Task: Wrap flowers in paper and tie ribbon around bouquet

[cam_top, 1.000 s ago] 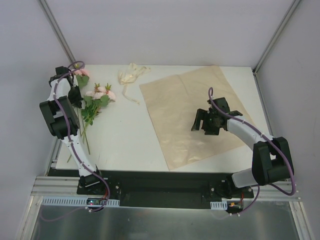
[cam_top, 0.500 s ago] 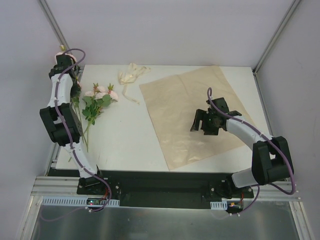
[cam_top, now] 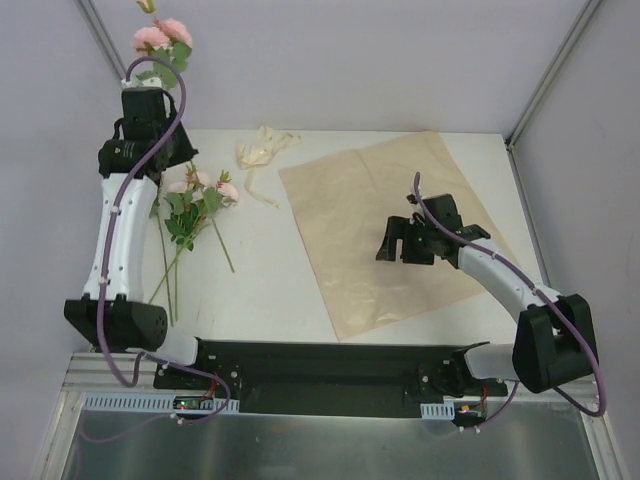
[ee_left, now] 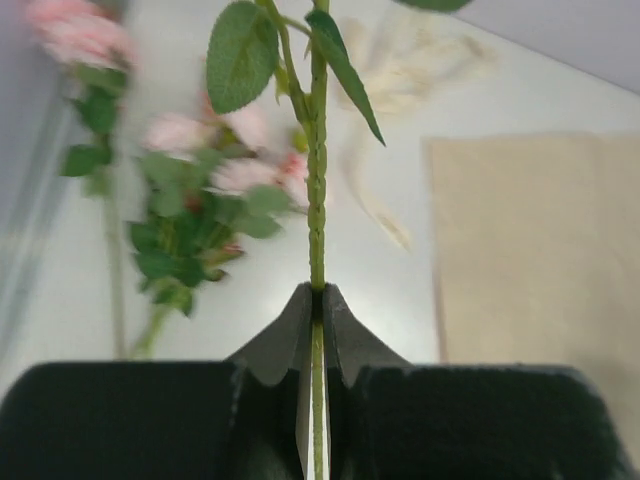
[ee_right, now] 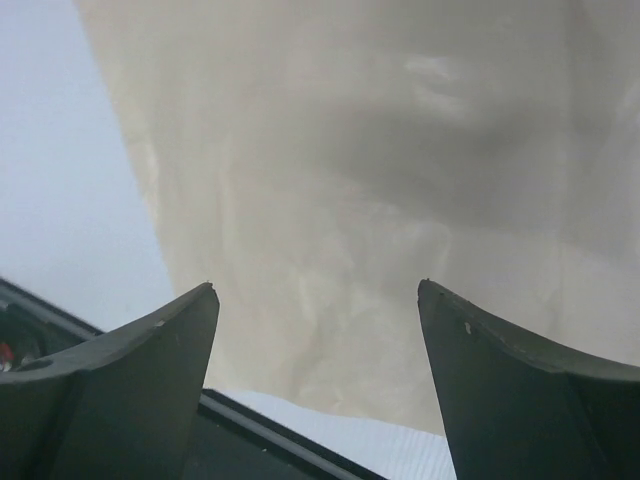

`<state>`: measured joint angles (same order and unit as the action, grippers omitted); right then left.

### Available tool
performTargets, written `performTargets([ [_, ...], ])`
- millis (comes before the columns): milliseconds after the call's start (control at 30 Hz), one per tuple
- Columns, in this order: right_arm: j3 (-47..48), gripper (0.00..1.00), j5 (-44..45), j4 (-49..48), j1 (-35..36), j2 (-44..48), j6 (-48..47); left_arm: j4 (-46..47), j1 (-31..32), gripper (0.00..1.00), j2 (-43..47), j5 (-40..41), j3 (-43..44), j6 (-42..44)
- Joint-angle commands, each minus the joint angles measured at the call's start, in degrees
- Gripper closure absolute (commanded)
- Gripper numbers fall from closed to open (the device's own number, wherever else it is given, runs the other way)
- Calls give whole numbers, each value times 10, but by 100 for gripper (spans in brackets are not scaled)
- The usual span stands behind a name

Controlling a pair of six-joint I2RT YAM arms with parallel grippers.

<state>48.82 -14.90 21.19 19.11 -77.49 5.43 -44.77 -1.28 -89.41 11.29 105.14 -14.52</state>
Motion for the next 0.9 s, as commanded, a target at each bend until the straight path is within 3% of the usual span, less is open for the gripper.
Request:
performTargets([
  [0, 15, 16, -119, -24, 20, 51, -24, 86, 36, 100, 117, -351, -140, -102],
  [33, 18, 16, -154, -36, 25, 56, -17, 147, 49, 100, 133, -424, -233, -137],
  [67, 22, 16, -225, -47, 35, 61, -13, 249, 64, 100, 142, -524, -267, -153],
  [133, 24, 16, -258, -73, 78, 88, 6, 297, 137, 100, 155, -551, -323, -170],
  [200, 18, 17, -261, -98, 125, 109, 26, 350, 206, 100, 161, -545, -353, -179],
  [333, -26, 21, -243, -201, 181, 142, 94, 496, 267, 100, 167, -551, -459, -272],
  [533, -84, 34, -110, -257, 241, 179, 172, 624, 322, 100, 177, -513, -537, -336],
  [700, -116, 44, -37, -302, 279, 206, 228, 652, 367, 100, 178, -467, -553, -343],
  [867, -98, 48, 22, -274, 324, 225, 230, 681, 392, 100, 166, -447, -555, -351],
])
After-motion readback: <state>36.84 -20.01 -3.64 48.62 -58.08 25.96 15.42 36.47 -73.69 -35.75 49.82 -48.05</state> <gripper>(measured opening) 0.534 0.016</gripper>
